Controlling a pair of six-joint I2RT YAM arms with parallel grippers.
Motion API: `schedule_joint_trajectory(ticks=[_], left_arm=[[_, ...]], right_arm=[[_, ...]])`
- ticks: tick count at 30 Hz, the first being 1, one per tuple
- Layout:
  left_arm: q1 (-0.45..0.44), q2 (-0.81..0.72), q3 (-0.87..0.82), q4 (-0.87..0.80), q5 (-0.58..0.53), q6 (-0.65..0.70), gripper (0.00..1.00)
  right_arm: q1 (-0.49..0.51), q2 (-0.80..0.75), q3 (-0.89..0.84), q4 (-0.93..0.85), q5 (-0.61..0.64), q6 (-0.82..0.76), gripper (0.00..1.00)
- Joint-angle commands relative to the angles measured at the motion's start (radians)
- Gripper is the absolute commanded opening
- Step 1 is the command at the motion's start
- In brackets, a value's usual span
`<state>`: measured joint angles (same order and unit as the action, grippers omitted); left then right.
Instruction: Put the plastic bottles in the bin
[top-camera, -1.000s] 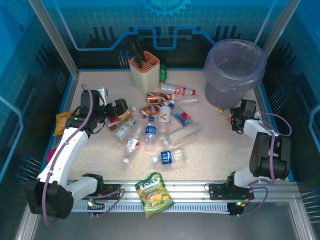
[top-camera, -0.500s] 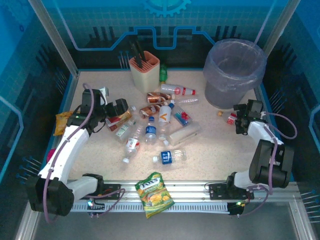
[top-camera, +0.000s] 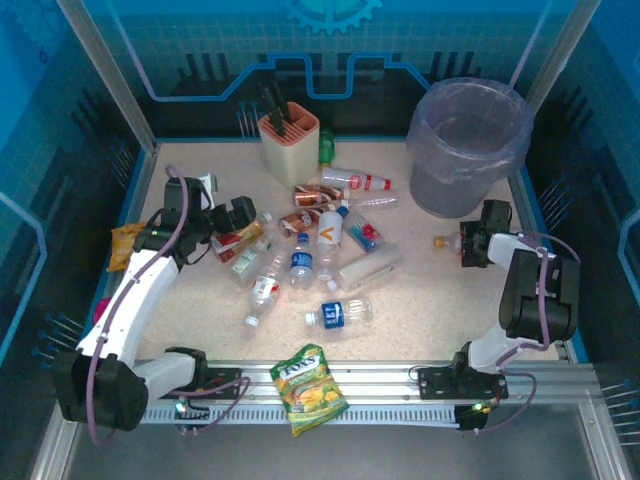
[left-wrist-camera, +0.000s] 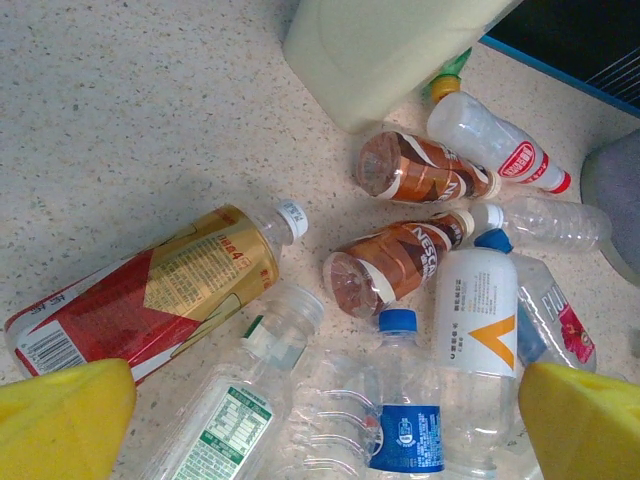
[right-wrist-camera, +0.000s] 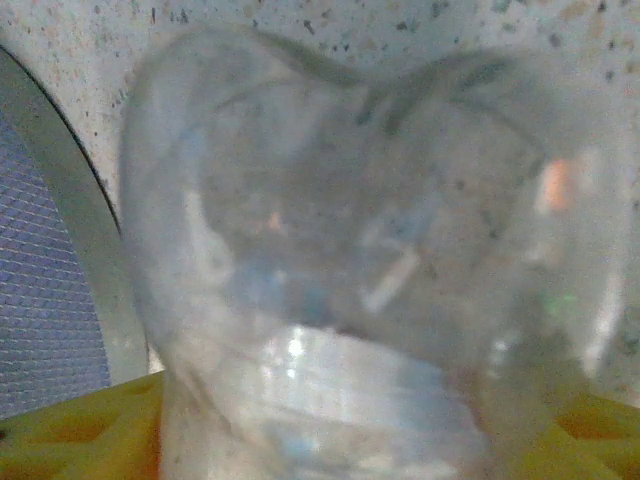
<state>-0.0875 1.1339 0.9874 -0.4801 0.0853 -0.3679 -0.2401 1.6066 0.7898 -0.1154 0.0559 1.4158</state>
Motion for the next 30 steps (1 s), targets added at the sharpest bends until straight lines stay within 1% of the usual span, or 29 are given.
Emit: schedule_joint_trajectory(ticks=[1,5,8,11,15,17,19,21,23,25,28,30], left_arm=[[-0.006,0.016,0.042,-0.025,-0.016,-0.002,0.99],[-0.006,0.037,0.054,-0.025,-0.020,0.012,0.99],[-0.004,0.075,0.084,-0.038,-0.032,0.037,0.99],[-0.003,0.126,0.116,-0.048,-0.045,0.066,0.99],[0.003,0.196,0.147,-0.049,-0.096,0.127,0.99],[0.006,0.238,0.174,-0.069,-0.135,0.161,0.99],[0.011,0.279,0.194,-0.083,-0.173,0.191,0.99],[0.018,0.318,0.213,-0.090,-0.188,0.215,0.99],[0.024,0.351,0.225,-0.094,-0.187,0.240,0.99],[0.026,0.383,0.237,-0.106,-0.183,0.270,0.99],[0.027,0.430,0.253,-0.140,-0.184,0.309,0.99],[0.026,0.453,0.253,-0.145,-0.163,0.334,0.99]], right_arm=[[0.014,-0.013,-0.009,0.057,0.004,-0.008,0.66],[0.010,-0.087,-0.031,0.024,0.006,-0.047,0.64],[0.007,-0.194,-0.048,-0.032,0.017,-0.108,0.61],[0.005,-0.327,-0.048,-0.127,0.036,-0.188,0.57],[-0.007,-0.523,-0.041,-0.262,0.037,-0.299,0.47],[-0.015,-0.620,-0.032,-0.325,0.018,-0.347,0.44],[-0.018,-0.702,0.004,-0.402,-0.002,-0.397,0.42],[-0.014,-0.766,0.074,-0.486,-0.015,-0.449,0.37],[-0.010,-0.797,0.169,-0.551,-0.001,-0.501,0.32],[-0.004,-0.790,0.265,-0.588,-0.002,-0.553,0.27],[0.018,-0.713,0.421,-0.613,-0.029,-0.641,0.25],[0.051,-0.644,0.511,-0.604,-0.021,-0.703,0.23]])
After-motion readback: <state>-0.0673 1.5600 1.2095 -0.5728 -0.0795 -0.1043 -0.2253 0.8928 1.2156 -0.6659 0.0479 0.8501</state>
